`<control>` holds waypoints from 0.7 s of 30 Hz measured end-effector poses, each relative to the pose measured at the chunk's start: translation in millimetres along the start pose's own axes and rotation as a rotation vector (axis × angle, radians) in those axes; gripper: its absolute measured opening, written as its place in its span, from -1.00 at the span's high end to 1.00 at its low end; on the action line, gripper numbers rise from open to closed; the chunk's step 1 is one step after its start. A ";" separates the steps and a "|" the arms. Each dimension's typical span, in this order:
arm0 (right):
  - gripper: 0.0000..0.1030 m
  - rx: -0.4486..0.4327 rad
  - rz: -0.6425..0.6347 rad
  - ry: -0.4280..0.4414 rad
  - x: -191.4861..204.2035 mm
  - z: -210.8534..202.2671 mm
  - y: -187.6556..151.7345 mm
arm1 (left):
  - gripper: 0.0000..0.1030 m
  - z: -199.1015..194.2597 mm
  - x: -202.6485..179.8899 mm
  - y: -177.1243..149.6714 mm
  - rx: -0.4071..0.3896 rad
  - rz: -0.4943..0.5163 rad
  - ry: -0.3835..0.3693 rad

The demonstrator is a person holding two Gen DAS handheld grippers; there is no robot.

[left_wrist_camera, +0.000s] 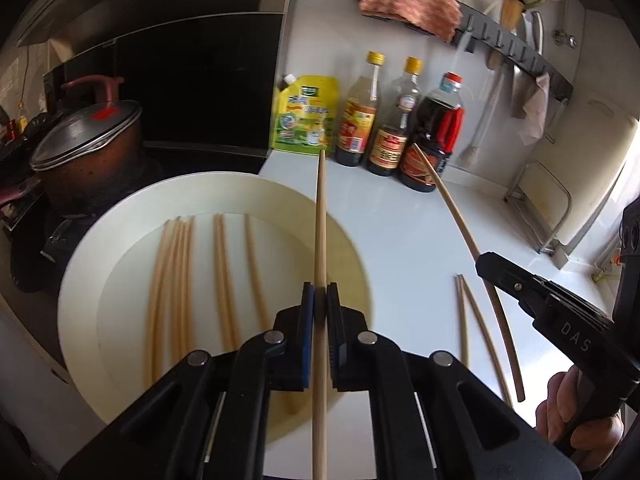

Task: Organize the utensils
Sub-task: 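Carry both held chopsticks over the white water basin, then lower the chopsticks into the basin and open both tools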

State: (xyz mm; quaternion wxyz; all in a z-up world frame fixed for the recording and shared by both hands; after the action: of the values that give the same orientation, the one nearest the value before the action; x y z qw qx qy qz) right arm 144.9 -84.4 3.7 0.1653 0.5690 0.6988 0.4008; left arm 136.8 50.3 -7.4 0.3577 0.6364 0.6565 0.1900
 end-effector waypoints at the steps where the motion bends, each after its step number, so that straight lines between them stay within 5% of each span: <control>1: 0.88 0.011 -0.017 0.022 17.4 8.8 4.3 | 0.86 -1.7 13.4 2.1 -0.005 -0.015 0.014; 8: 0.88 0.123 -0.093 0.076 96.3 78.2 8.4 | 0.86 6.9 89.5 4.4 0.006 -0.099 0.085; 19: 0.87 0.227 -0.096 0.019 105.9 123.5 -11.3 | 0.84 25.8 125.0 -1.7 0.035 -0.179 0.084; 21: 0.74 0.217 -0.093 0.019 104.7 120.6 -11.8 | 0.47 22.8 126.2 -1.8 0.029 -0.180 0.093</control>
State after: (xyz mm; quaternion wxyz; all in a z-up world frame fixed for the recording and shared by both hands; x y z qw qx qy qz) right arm 188.7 57.3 -56.8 0.1146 0.5465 0.7653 0.3201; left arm 160.2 168.0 -52.8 0.3332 0.5704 0.7296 0.1770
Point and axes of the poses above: each gripper's, at about its wrist camera, not at the fingertips, and z roughly the way its jaws point, x to its left, y to its top, the point moved 10 cm from there along z, roughly the way its jaws point, and after that the axes turned 4 degrees about -y, right-handed, at the moved point
